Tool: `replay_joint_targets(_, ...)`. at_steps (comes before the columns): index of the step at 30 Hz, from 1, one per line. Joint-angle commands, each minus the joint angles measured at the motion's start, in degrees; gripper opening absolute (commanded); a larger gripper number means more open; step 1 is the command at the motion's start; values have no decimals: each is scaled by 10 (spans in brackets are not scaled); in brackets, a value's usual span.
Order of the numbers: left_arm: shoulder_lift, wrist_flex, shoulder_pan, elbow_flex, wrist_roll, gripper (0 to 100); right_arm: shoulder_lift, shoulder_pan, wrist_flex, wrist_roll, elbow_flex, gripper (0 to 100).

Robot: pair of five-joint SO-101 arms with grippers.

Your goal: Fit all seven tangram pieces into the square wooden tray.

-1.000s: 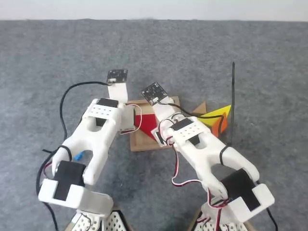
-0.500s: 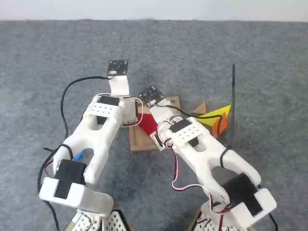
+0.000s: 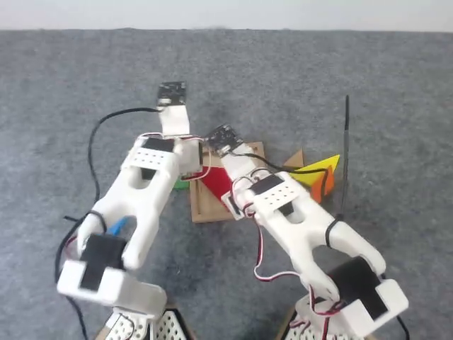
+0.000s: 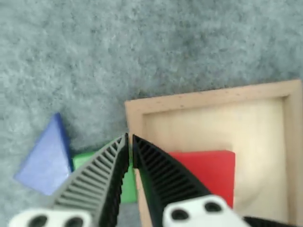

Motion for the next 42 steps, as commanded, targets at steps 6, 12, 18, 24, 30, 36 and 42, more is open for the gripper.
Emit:
replay_joint_targets(6,-196,-82,41,182,-22,12,-23,42,-6,5,-36,6)
replay_joint_targets(12,-94,-52,42,100,-21,12,13,22,-18,-17,-40,6)
replay_joint_targets(18,25,44,43,-26,-22,12,14,27,-24,-82,-44,6)
replay_joint_targets(24,36,27,41,-37,-22,12,30,24,-38,-135,-43,6)
replay_joint_targets(30,35,3,41,-44,-22,12,30,24,-35,-159,-43,6)
replay_joint_targets(36,-64,-31,-4,22,13,12,30,-20,-34,-155,-42,6)
replay_joint_targets(42,-261,-80,-99,161,33,12,34,-39,-39,-155,-45,6)
